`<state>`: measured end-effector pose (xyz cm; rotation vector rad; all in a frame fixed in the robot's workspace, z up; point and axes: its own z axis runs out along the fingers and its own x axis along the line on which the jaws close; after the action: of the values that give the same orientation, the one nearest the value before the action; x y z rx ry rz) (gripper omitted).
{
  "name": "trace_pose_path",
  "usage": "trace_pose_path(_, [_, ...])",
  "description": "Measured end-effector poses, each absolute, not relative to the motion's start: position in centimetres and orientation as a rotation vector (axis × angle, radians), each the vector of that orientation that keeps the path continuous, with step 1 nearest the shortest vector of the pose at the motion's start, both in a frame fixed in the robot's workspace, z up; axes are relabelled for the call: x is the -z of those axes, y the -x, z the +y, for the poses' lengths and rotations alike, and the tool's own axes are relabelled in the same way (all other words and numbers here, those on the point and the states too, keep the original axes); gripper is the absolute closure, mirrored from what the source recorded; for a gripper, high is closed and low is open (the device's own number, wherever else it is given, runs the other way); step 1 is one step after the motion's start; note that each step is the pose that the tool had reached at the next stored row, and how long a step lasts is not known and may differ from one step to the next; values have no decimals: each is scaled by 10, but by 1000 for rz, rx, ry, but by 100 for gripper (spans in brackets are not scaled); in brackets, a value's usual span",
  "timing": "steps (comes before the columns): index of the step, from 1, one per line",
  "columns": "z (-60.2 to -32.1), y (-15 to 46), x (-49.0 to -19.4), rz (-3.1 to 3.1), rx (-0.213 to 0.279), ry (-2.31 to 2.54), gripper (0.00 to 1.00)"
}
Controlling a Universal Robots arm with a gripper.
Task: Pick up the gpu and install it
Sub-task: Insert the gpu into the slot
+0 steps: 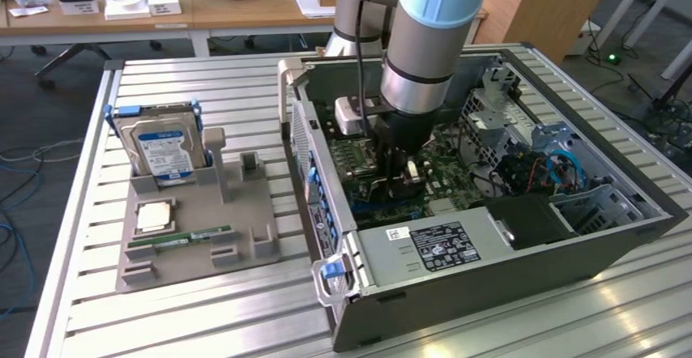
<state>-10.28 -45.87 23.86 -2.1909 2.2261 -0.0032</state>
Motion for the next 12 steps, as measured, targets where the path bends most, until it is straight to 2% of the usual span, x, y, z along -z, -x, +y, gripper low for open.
trace_pose_path(2, [-459, 103, -239, 2226, 3, 2191, 44])
trace_pose_path(3, [-459, 103, -239, 2226, 3, 2191, 44])
trace_pose_path(5, [-459, 103, -239, 2226, 3, 2191, 32])
trace_pose_path(8, [-459, 103, -239, 2226, 3, 2191, 26])
trace_pose_path(9, [-459, 103, -239, 2226, 3, 2191, 20])
trace_pose_path(12, [-459, 103, -239, 2226, 3, 2191, 20])
